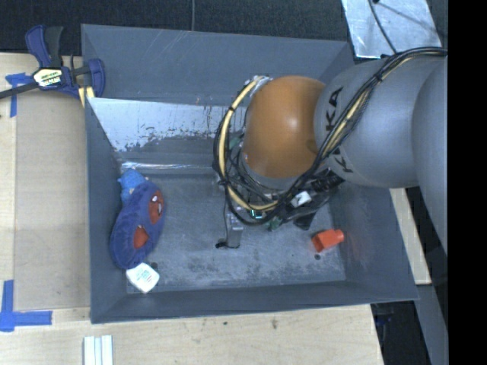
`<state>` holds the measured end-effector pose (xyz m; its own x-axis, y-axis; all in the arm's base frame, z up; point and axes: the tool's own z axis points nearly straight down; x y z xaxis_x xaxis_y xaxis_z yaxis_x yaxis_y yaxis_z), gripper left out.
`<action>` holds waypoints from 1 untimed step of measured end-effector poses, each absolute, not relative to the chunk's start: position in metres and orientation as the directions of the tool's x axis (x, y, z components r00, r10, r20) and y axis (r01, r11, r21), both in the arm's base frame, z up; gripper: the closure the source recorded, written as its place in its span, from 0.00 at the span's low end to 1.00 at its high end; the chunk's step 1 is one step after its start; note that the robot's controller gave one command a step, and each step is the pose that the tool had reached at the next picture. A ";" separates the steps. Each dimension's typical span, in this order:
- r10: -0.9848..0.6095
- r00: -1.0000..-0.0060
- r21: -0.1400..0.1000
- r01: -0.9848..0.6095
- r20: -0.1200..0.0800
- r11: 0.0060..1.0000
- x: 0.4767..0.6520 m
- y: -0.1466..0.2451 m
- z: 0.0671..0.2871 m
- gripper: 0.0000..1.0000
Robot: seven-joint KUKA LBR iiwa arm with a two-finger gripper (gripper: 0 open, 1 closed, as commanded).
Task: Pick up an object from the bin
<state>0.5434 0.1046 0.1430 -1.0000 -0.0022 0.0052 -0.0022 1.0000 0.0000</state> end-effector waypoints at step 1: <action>0.349 -0.937 0.002 0.349 -0.001 0.937 0.593 0.187 0.069 0.00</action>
Offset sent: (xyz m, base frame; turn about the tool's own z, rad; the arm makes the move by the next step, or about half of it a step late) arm 0.0498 0.0808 -0.0730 0.3627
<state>0.5928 0.1874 0.0686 -0.9369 0.3495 -0.0006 0.3495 0.9369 0.0025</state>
